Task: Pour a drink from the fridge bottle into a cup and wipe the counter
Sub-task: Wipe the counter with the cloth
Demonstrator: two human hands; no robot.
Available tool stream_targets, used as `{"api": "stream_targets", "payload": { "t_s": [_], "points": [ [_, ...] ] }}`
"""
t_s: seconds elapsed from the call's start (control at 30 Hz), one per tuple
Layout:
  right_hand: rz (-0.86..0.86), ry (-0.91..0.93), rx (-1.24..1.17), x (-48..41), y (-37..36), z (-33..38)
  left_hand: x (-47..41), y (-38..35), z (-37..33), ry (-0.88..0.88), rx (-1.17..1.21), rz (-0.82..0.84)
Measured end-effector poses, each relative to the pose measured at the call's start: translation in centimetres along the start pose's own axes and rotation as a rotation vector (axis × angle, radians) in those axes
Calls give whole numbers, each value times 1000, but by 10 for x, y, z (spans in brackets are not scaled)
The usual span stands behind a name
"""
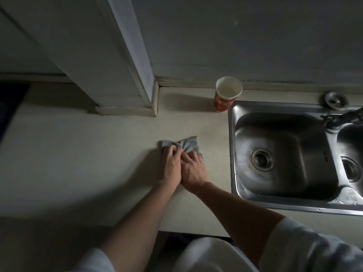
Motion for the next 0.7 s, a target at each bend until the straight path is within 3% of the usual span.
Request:
{"api": "stream_targets", "payload": {
  "t_s": [0.33, 0.43, 0.7],
  "points": [
    [57, 229, -7, -88, -9, 59, -42, 36, 89, 189, 51, -67],
    [52, 198, -20, -107, -6, 47, -71, 34, 86, 228, 95, -36],
    [6, 52, -26, -111, 18, -33, -121, 2, 16, 134, 134, 22]
  ]
}}
Point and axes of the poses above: each hand's wrist, its own x-axis away from the middle knuckle, its own y-axis out of the back of the hand, z = x × y, the point moved 5 cm from there along -x, towards the middle knuckle, and after that the axes turned 1 degree about -y, right-handed, at the moved point
